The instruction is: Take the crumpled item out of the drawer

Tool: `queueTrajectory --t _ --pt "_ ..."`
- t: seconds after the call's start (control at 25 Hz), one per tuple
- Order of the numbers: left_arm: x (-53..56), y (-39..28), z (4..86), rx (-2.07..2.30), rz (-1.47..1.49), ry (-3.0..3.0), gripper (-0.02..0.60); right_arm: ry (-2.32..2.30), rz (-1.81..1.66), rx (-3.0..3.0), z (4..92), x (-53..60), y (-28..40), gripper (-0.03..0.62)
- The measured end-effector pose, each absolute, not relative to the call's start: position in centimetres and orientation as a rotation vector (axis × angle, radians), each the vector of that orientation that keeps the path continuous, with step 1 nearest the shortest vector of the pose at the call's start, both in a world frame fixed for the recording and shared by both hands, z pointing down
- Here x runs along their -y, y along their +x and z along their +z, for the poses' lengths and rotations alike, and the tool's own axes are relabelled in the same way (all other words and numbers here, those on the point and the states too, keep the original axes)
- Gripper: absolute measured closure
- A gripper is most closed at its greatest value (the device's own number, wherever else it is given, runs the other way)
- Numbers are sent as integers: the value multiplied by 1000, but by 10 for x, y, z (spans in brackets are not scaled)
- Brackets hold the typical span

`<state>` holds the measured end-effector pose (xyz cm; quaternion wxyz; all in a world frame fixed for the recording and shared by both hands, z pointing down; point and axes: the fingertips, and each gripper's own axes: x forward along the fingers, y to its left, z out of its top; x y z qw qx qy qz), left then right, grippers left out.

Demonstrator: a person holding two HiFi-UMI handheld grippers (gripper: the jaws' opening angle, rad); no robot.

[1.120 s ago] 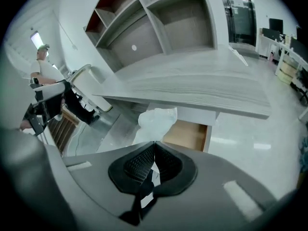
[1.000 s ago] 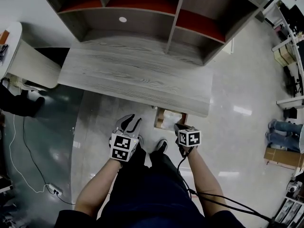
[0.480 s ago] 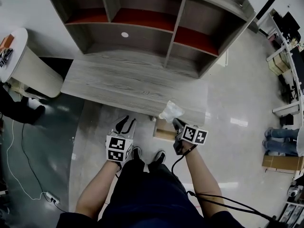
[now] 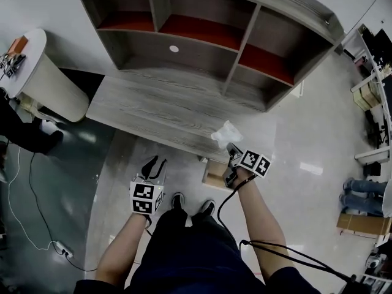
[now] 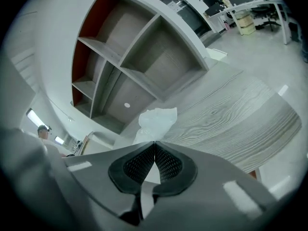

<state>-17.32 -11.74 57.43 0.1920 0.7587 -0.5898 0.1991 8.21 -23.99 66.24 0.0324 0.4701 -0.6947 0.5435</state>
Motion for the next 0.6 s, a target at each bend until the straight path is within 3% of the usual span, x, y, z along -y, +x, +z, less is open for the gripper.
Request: queueTrajectory --t 0.6 --pt "112 -204 599 1670 611 2018 465 1528 1902 1942 722 283 66 585"
